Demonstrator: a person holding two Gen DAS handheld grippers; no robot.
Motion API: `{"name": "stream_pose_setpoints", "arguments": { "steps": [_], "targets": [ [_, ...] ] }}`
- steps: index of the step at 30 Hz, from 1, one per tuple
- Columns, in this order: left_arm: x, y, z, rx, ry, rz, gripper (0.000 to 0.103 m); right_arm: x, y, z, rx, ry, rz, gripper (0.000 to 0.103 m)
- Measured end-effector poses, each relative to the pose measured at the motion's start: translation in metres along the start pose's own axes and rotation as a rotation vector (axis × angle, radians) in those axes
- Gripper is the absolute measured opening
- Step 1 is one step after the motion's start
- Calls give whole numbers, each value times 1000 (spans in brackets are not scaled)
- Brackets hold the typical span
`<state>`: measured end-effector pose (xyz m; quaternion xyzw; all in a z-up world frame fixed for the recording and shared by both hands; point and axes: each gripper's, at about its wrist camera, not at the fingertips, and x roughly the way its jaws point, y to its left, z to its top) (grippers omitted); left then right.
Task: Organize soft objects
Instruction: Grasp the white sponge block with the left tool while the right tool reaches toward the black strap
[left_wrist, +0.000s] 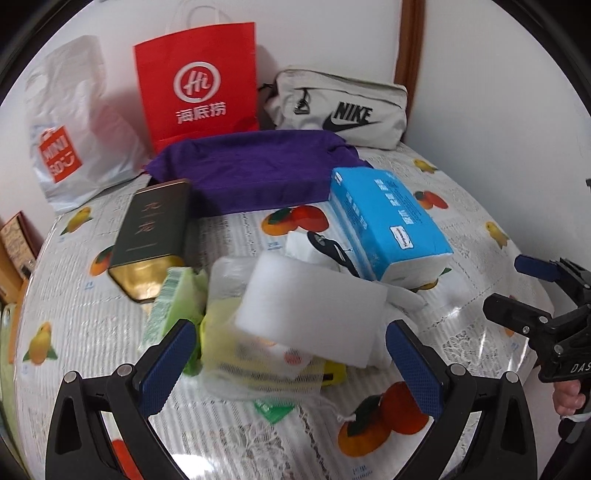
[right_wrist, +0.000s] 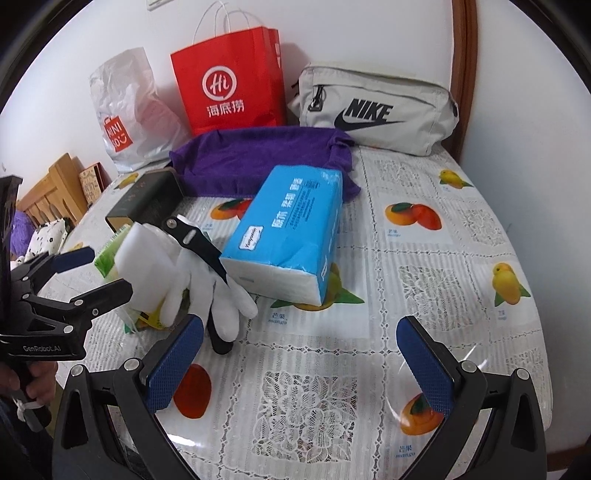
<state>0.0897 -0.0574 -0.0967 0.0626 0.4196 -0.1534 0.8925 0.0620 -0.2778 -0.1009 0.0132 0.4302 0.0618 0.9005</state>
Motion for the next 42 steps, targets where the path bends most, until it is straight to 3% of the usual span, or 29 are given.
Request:
{"name": "stream_pose_setpoints", "arguments": {
  "steps": [8, 12, 21, 34, 42],
  "targets": [
    [23, 2, 4, 0, 20, -28, 102, 21, -4, 0, 0, 45, 4, 103],
    [24, 3, 6, 14, 15, -65, 82, 28, -5, 1, 10, 56, 21, 103],
    [8, 9, 7, 10, -33, -82, 80, 35, 8, 1, -21, 68, 44, 103],
    [-28, 62, 5, -83, -92, 41, 80, 44, 41, 7, -62, 68, 150, 100],
    [-29, 92, -2, -152, -88, 78, 80, 42, 81, 29, -189, -15, 166, 91]
  ]
}}
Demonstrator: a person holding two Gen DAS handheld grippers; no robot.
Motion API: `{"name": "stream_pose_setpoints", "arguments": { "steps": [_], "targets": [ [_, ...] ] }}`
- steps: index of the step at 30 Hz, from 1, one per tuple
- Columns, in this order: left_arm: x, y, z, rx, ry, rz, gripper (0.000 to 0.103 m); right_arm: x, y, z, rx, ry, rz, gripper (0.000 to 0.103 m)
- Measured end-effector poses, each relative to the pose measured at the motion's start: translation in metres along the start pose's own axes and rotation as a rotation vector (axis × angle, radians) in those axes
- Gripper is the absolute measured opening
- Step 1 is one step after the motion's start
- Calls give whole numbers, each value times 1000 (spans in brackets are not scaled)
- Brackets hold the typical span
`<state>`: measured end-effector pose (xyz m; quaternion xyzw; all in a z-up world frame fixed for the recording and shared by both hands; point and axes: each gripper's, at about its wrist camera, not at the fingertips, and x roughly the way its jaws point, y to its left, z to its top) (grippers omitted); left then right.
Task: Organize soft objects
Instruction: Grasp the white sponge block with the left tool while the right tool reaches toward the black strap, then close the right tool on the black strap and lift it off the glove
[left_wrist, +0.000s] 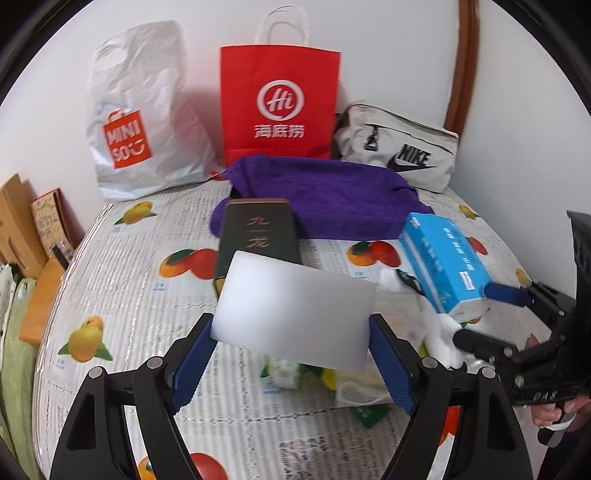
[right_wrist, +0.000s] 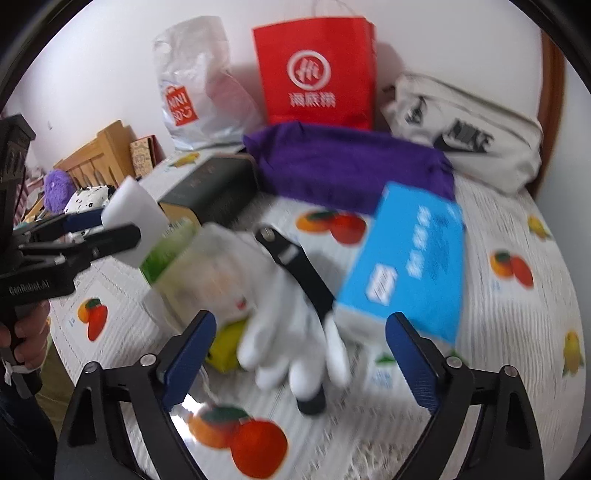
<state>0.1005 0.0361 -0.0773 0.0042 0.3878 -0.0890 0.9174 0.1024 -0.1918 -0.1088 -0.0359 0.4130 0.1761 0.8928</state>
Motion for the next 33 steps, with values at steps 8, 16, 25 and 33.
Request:
{"name": "stream_pose_setpoints", "arguments": {
  "steps": [8, 16, 25, 33],
  "targets": [
    [5, 19, 0, -32, 10, -1, 80, 30, 11, 37, -70, -28, -22, 76],
    [14, 28, 3, -52, 25, -12, 80, 66, 17, 48, -114, 38, -30, 58],
    [18, 28, 6, -72, 37, -24, 80, 58, 9, 48, -87, 44, -18, 24],
    [13, 20, 13, -72, 27, -36, 80, 35, -6, 47, -43, 23, -21, 24]
  ]
}}
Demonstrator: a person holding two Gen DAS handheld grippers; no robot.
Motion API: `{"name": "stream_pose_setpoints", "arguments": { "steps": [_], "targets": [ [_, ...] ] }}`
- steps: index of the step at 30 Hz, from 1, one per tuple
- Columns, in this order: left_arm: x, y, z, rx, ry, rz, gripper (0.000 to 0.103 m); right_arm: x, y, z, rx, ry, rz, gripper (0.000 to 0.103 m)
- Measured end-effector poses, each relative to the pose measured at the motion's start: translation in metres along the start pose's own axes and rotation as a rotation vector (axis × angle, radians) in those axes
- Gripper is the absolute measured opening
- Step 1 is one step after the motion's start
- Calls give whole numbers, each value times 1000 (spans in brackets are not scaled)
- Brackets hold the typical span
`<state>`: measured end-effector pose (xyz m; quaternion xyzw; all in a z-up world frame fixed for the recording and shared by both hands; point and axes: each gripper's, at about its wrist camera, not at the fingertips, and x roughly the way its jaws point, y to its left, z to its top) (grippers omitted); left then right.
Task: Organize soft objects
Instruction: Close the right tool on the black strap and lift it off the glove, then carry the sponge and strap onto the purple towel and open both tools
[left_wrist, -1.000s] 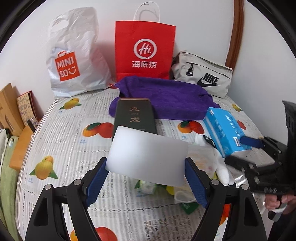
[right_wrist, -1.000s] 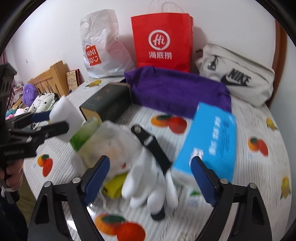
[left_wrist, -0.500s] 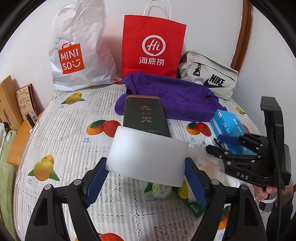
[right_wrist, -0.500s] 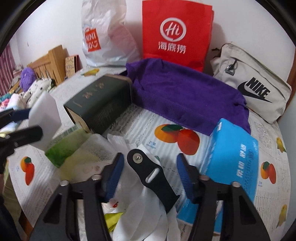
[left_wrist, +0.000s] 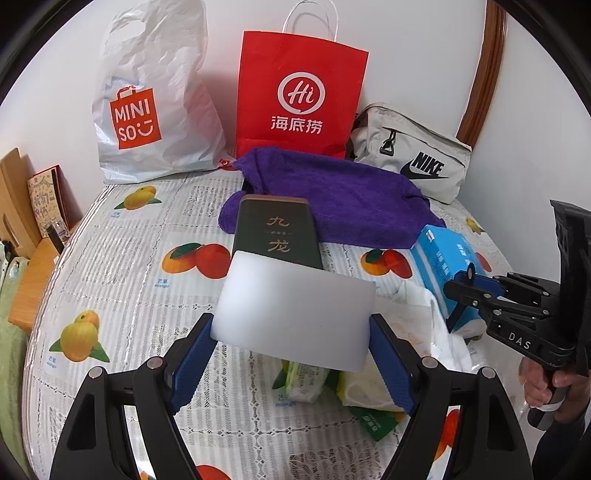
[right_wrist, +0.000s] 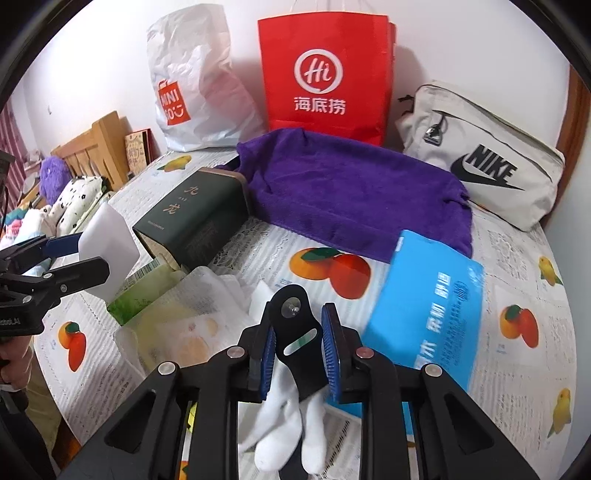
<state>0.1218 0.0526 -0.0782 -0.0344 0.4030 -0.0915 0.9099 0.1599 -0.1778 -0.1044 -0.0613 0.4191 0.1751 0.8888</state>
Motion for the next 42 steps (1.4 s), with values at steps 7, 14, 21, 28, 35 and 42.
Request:
{"name": "stream_pose_setpoints", "arguments": {
  "steps": [7, 14, 21, 28, 35, 42],
  "targets": [
    [-9, -4, 11, -1, -17, 2, 80, -19, -9, 3, 35, -28, 18, 23],
    [-10, -2, 19, -10, -13, 32, 80, -39, -18, 9, 61, -56, 26, 23],
    [-5, 4, 24, -29, 0, 41, 80, -70, -31, 7, 91, -96, 16, 23],
    [-2, 6, 26, -34, 3, 42, 80, -85, -44, -14, 112, -64, -8, 23],
    [6, 5, 33, -35, 11, 58, 80, -73, -62, -35, 164, -17, -19, 23],
    [15, 11, 45, -55, 19, 83, 80, -67, -75, -29, 180, -16, -13, 23]
  ]
}}
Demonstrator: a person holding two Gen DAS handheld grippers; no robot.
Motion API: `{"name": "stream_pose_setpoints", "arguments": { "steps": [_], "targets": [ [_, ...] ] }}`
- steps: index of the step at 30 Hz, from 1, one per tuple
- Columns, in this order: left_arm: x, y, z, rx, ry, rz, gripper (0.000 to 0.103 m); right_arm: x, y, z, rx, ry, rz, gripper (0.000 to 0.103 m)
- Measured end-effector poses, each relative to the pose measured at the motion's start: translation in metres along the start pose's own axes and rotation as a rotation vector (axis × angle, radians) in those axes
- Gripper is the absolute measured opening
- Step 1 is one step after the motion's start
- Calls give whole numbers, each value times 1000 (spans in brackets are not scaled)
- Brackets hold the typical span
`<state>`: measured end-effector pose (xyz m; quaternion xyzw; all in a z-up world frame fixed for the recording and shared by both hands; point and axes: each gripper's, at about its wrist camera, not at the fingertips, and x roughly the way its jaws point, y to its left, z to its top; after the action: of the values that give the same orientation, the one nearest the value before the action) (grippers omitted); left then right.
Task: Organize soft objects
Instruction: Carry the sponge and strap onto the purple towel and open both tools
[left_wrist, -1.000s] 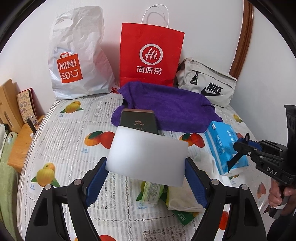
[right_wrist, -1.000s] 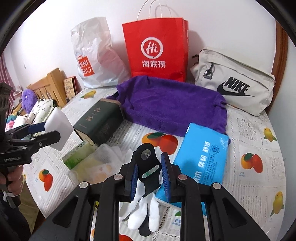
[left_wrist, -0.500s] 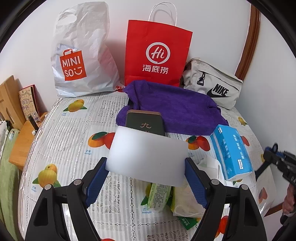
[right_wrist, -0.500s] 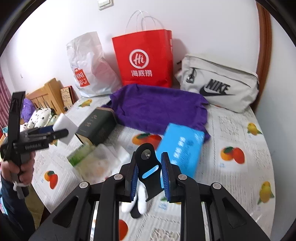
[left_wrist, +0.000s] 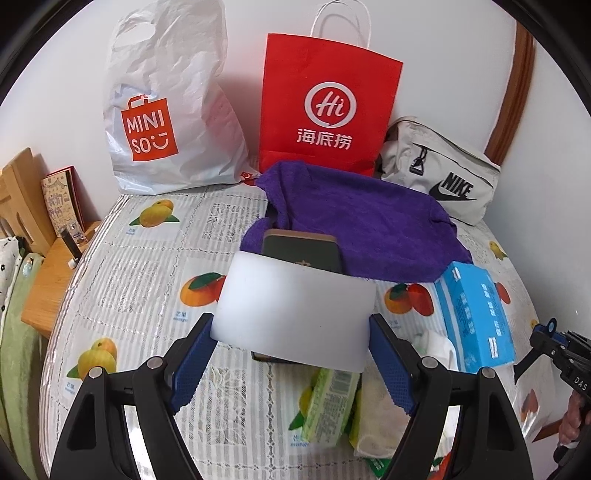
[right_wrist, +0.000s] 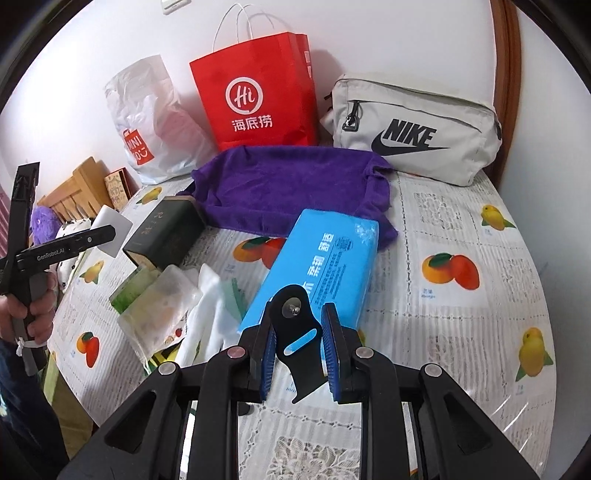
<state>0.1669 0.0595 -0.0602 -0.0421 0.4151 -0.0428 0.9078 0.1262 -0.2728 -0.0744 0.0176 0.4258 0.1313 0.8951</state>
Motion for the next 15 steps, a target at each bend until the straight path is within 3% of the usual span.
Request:
{"name": "stream_pose_setpoints", "arguments": {
  "steps": [15],
  "targets": [
    [19, -7, 38, 5, 6, -8, 80, 18, -1, 51, -21, -29, 43, 21]
  ]
}}
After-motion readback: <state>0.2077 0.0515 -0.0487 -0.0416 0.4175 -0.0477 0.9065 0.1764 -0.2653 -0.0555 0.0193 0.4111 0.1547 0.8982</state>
